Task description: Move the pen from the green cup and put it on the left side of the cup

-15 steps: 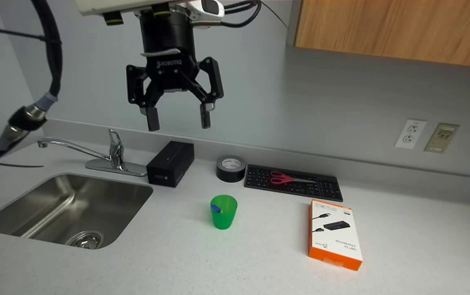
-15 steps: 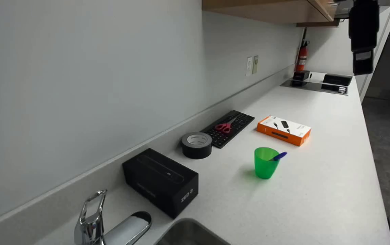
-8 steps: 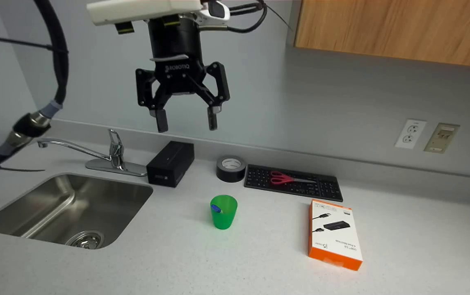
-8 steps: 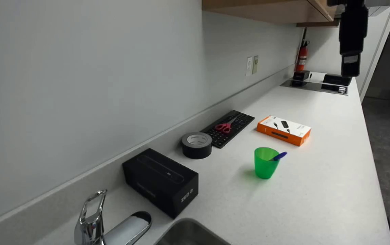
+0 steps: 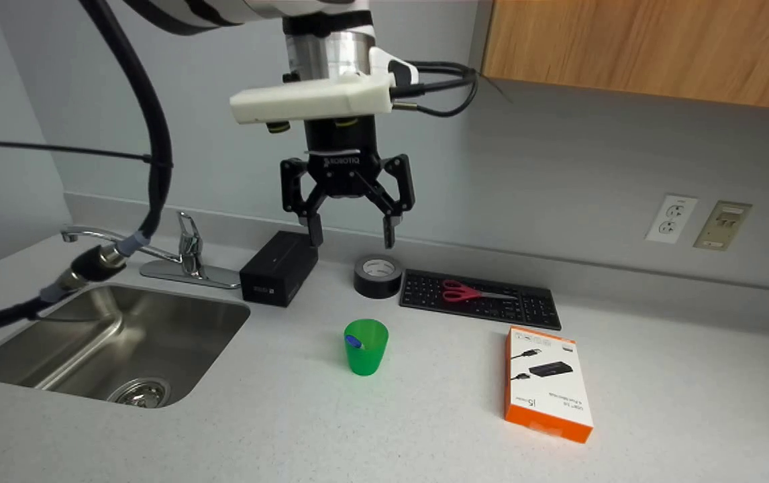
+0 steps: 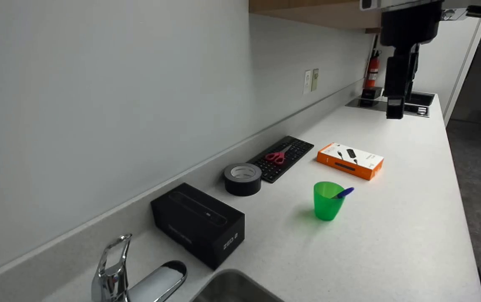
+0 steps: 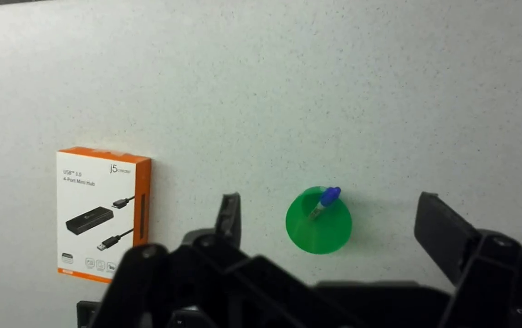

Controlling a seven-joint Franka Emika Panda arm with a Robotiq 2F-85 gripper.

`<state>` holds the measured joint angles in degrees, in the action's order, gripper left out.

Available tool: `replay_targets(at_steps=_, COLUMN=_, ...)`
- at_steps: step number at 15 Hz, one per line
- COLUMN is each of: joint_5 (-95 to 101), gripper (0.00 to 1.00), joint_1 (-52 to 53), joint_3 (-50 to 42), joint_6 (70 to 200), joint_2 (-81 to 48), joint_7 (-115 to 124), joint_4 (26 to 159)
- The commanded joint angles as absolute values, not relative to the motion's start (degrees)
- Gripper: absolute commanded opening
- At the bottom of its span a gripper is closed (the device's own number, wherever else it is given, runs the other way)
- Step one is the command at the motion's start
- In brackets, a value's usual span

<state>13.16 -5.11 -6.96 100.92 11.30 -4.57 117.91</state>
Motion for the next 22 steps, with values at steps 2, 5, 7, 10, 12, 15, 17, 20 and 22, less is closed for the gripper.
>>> replay_targets(at_steps=2, joint_5=13.08, gripper=1.0, joint_1=-5.46, joint_3=-6.8, joint_6=100.76, joint_2=10.63, joint_7=-4.88, joint_4=117.88)
replay_targets(at_steps=5, joint_5=13.08, gripper=1.0, joint_1=-5.46, joint_3=-6.8, joint_6=100.77, joint_2=10.61, joint_7=-4.92, joint_4=117.88)
replay_targets(at_steps=7, joint_5=11.46, gripper=1.0, joint_1=-5.29, joint_3=-7.01, joint_6=102.57, joint_2=9.28, joint_7=-5.36, joint_4=118.21)
replay_targets(at_steps=10, joint_5=9.09, gripper=1.0, joint_1=-5.62, joint_3=-7.59, joint_6=106.27, joint_2=5.6, joint_7=-5.32, joint_4=118.14)
replay_targets(at_steps=12, joint_5=7.68, gripper=1.0, joint_1=-5.86, joint_3=-7.88, joint_6=107.85, joint_2=3.1, joint_7=-5.63, joint_4=118.16)
replay_targets(at_steps=15, joint_5=5.74, gripper=1.0, joint_1=-6.26, joint_3=-8.21, joint_6=109.51, joint_2=-0.81, joint_7=-6.12, joint_4=117.94)
replay_targets(at_steps=17, joint_5=4.46, gripper=1.0, joint_1=-6.63, joint_3=-8.33, joint_6=111.41, joint_2=-2.74, joint_7=-6.38, joint_4=118.25)
replay_targets(at_steps=20, joint_5=5.89, gripper=1.0, joint_1=-6.43, joint_3=-7.9, joint_6=111.34, joint_2=-2.97, joint_7=-4.87, joint_4=118.72)
replay_targets(at_steps=22, joint_5=5.91, gripper=1.0, joint_1=-6.45, joint_3=-7.85, joint_6=111.49, joint_2=-3.74, joint_7=-4.86, joint_4=118.72)
